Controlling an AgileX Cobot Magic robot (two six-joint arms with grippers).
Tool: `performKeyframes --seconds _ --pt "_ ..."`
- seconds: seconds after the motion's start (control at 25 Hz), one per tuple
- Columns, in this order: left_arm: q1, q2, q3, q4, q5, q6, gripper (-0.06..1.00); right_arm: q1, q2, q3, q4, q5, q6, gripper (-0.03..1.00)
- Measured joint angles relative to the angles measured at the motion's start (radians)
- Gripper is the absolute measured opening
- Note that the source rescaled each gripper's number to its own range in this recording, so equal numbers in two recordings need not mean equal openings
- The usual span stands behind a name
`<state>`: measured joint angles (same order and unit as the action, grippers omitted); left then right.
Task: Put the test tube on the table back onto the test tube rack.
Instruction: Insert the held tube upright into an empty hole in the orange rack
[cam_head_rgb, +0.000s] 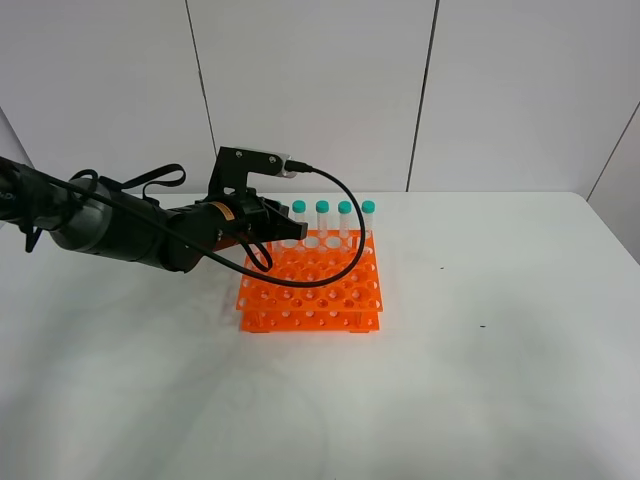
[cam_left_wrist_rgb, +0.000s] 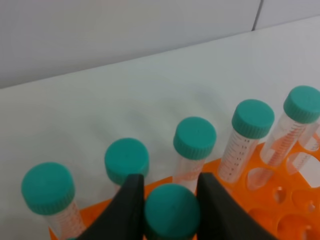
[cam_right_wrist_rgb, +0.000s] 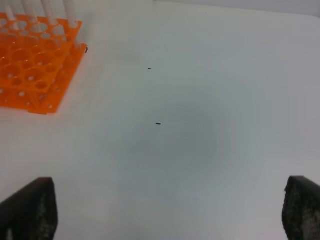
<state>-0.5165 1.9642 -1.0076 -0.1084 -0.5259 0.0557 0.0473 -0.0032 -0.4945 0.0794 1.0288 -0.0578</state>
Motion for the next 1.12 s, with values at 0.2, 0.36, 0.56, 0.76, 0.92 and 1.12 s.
performKeyframes --seconds 0.2,0.36,0.56,0.76,0.92,1.12 --pt "0.000 0.000 0.010 0.000 -0.002 -0.001 0.00 0.000 0.000 0.000 0.000 0.000 0.000 1.00" --pt "0.000 0.000 0.015 0.000 -0.004 -0.001 0.00 0.000 0.000 0.000 0.000 0.000 0.000 1.00" --pt "0.000 0.000 0.015 0.003 -0.006 -0.001 0.00 0.000 0.000 0.000 0.000 0.000 0.000 1.00" --pt "0.000 0.022 0.015 0.019 -0.014 -0.001 0.00 0.000 0.000 0.000 0.000 0.000 0.000 1.00" --pt "0.000 0.023 0.015 0.021 -0.020 -0.001 0.00 0.000 0.000 0.000 0.000 0.000 0.000 1.00" --pt "0.000 0.027 0.015 0.021 -0.031 -0.001 0.00 0.000 0.000 0.000 0.000 0.000 0.000 1.00"
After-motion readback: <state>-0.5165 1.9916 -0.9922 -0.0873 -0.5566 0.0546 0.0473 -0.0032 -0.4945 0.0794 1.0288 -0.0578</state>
